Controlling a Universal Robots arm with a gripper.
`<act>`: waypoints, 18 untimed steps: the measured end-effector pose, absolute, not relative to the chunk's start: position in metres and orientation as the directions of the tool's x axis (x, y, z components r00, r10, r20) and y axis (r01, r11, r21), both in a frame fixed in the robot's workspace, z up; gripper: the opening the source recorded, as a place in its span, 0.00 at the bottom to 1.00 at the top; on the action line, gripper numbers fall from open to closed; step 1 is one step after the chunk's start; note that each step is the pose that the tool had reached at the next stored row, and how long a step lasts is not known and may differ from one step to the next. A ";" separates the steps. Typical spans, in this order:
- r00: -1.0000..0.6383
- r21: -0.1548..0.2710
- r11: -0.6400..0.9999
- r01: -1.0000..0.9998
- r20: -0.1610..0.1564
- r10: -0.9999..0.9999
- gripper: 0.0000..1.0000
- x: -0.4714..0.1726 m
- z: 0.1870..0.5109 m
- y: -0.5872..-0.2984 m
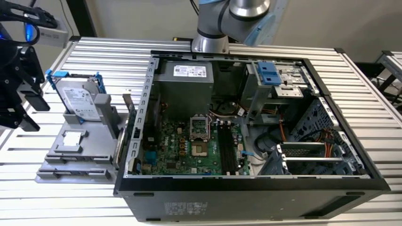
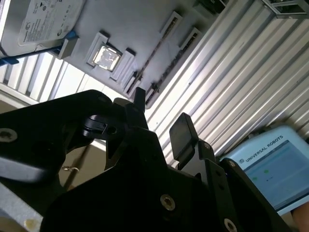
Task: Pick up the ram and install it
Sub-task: 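Pick up the ram and move it above insertion slot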
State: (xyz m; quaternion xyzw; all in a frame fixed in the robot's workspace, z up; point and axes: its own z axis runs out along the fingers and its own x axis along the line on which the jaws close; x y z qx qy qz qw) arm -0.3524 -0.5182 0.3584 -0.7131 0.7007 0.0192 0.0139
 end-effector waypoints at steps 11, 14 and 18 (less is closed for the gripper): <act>0.007 0.007 -0.007 -1.000 -0.047 -0.999 1.00 -0.351 0.346 -0.519; 0.002 0.007 -0.002 -1.000 -0.047 -0.999 1.00 -0.351 0.342 -0.519; 0.000 0.007 0.000 -1.000 -0.047 -0.999 1.00 -0.351 0.337 -0.519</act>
